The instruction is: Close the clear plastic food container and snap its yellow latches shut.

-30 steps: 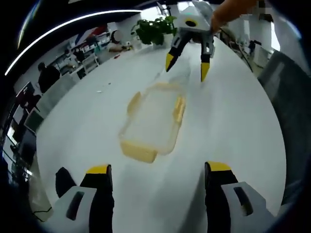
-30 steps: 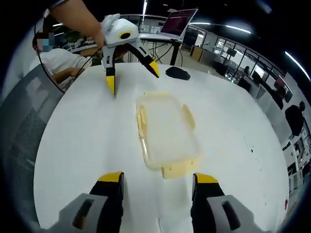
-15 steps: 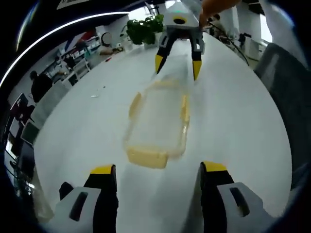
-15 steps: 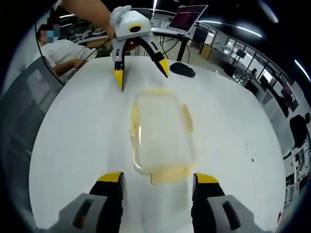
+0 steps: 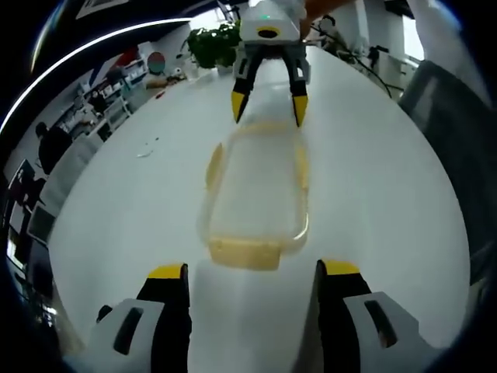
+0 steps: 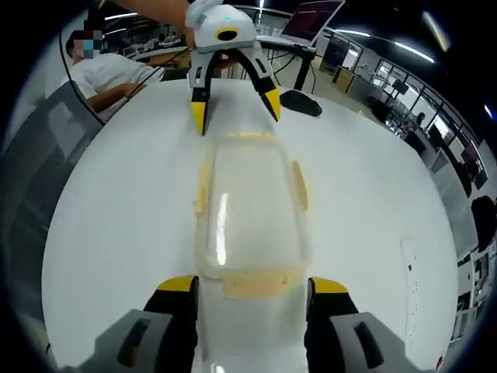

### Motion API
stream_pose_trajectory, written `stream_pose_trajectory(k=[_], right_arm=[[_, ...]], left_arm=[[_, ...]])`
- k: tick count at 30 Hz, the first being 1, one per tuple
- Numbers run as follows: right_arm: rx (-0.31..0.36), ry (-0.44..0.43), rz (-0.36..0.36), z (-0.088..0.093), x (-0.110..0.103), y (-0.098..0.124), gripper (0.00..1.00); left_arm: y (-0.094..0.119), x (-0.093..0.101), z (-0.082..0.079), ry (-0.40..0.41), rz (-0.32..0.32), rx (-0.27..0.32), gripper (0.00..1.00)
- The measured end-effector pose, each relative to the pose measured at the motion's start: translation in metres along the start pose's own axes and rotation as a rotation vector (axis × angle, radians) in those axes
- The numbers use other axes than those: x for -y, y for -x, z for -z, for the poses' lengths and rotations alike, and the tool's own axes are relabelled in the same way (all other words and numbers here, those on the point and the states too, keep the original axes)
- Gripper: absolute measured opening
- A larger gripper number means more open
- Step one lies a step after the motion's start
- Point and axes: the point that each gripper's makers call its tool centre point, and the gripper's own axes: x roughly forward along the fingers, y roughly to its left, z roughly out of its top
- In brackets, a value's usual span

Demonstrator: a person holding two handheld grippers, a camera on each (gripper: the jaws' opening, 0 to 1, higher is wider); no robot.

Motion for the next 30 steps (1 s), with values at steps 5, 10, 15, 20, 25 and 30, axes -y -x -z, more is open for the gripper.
stream_pose_trajectory(k=[5, 10, 15, 20, 25, 30], right_arm=[[-0.016, 0.007, -0.016, 0.003, 0.002, -0.003, 0.53], [-0.014, 0.011, -0.044, 0.004, 0.003, -0.004, 0.54], [-0.019, 0.01, -0.061, 0.005, 0.005, -0.004, 0.54], [-0.023, 0.01, -0.088, 0.006, 0.006, -0.005, 0.53], [-0.026, -0.008, -0.112, 0.006, 0.004, -0.006, 0.52], [-0.03, -0.012, -0.136, 0.006, 0.002, -0.007, 0.49]], left_arm=[[-0.005, -0.002, -0.001, -0.013, 0.021, -0.003, 0.64], [-0.011, -0.004, -0.005, -0.033, 0.04, 0.001, 0.62], [-0.013, -0.007, -0.008, -0.066, 0.047, -0.007, 0.59], [-0.015, -0.003, -0.009, -0.048, 0.089, -0.008, 0.52], [-0.016, -0.001, -0.01, -0.033, 0.114, -0.004, 0.47], [-0.017, 0.0, -0.01, -0.035, 0.14, -0.001, 0.42]])
